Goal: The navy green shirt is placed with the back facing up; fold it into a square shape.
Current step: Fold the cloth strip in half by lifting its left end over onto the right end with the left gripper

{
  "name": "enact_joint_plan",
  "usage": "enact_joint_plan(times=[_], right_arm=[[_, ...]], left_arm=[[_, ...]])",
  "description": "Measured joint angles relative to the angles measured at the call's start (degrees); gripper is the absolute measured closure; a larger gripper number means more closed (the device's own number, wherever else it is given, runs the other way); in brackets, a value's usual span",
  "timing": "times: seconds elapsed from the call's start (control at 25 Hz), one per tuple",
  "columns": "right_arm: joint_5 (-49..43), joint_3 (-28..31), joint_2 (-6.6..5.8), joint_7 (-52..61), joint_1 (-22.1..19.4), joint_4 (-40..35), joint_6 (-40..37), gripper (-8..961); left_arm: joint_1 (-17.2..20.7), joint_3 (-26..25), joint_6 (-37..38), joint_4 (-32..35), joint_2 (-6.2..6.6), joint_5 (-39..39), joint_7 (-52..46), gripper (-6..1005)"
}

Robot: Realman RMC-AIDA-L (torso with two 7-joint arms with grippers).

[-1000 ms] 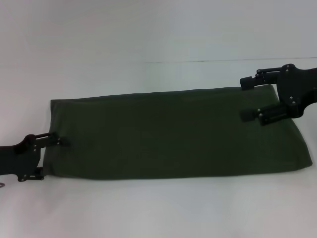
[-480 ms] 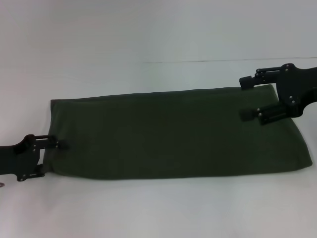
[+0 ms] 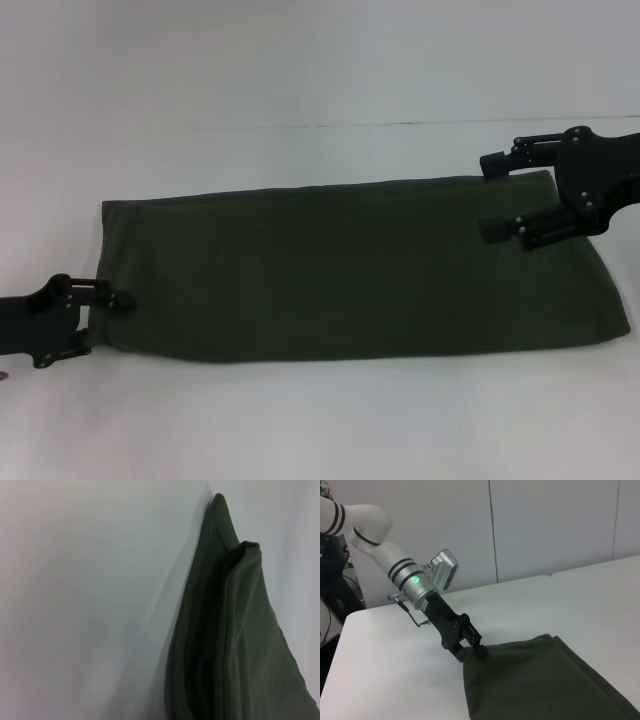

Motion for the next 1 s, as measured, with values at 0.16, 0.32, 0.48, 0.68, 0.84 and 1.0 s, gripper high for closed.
enact_joint_plan(times=[0.16, 0.32, 0.48, 0.68, 0.84, 1.0], right_arm=[[0.0, -0.04, 0.0, 0.0, 0.05, 0.0, 0.0, 25], [0.0, -0.1, 0.06, 0.0, 0.09, 0.0, 0.0, 25], [-0.01, -0.1, 0.08, 0.0, 0.13, 0.0, -0.08, 25], [-0.01, -0.02, 0.08, 0.0, 0.1, 0.0, -0.09, 25], [-0.07, 0.01, 0.06, 0.0, 0.07, 0.0, -0.09, 25], [-0.16, 0.18, 0.25, 0.26, -0.17, 0.0, -0.09, 25]], left_arm=[[0.17, -0.02, -0.01, 0.01, -0.11, -0.02, 0.45, 501], [-0.25, 0.16, 0.06, 0.19, -0.17, 0.46, 2.02, 532], [-0.27, 0.13, 0.02, -0.01, -0.18, 0.53, 1.94, 597], [0.27, -0.18, 0.47, 0.16, -0.18, 0.21, 2.06, 758], [0.32, -0.25, 0.67, 0.19, -0.17, 0.18, 2.15, 926], [0.47, -0.27, 0.8, 0.22, 0.09, 0.11, 2.42, 968]])
